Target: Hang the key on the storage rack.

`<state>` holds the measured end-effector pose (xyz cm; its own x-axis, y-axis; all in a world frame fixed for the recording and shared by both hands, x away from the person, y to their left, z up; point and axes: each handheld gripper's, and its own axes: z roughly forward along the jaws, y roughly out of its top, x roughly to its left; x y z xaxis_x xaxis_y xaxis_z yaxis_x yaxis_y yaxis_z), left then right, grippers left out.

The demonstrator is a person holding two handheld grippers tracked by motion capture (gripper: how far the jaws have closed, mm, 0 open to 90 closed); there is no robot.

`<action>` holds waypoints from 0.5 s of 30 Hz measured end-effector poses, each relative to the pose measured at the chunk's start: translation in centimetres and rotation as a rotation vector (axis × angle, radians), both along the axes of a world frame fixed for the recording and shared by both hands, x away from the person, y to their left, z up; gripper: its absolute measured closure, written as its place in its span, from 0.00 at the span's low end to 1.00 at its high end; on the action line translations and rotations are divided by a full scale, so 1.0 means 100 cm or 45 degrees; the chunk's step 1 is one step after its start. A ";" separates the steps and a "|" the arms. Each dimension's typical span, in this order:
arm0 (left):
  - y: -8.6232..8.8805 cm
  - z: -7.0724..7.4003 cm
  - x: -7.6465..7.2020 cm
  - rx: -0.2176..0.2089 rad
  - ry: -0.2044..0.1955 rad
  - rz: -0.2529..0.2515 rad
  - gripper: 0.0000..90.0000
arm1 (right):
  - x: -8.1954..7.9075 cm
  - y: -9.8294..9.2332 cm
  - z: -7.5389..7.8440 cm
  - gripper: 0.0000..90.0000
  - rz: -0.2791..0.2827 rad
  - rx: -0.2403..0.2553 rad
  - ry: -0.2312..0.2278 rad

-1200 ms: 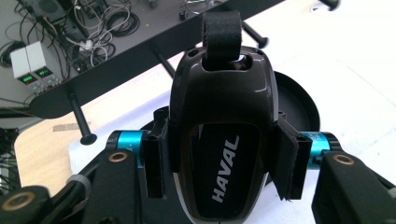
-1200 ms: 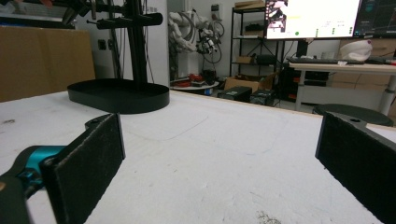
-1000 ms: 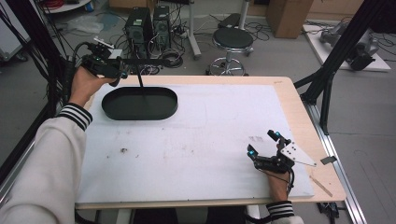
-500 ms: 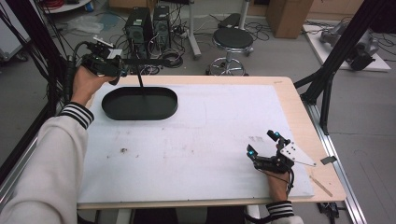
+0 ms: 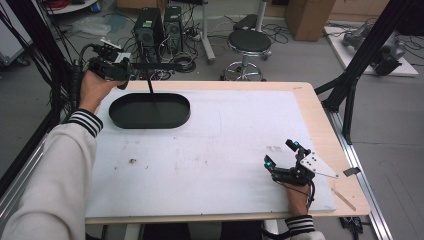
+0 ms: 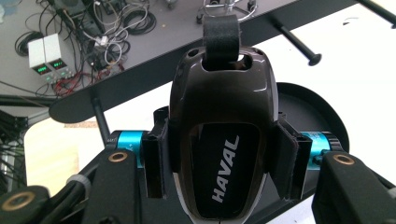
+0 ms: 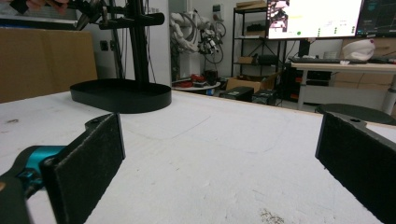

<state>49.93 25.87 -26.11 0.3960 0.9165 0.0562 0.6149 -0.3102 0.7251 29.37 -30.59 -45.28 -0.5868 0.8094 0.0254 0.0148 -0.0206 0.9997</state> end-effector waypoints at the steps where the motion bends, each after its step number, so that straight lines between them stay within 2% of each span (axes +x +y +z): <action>1: 0.000 -0.001 0.000 0.002 0.002 0.002 0.54 | 0.000 0.000 0.000 0.00 0.001 -0.002 0.000; 11: -0.003 -0.003 0.001 0.027 0.031 0.030 0.54 | 0.000 0.000 0.000 0.00 0.003 0.003 -0.001; 15: -0.005 -0.004 0.001 0.039 0.064 0.035 0.54 | 0.000 0.000 0.000 0.00 0.004 0.004 0.000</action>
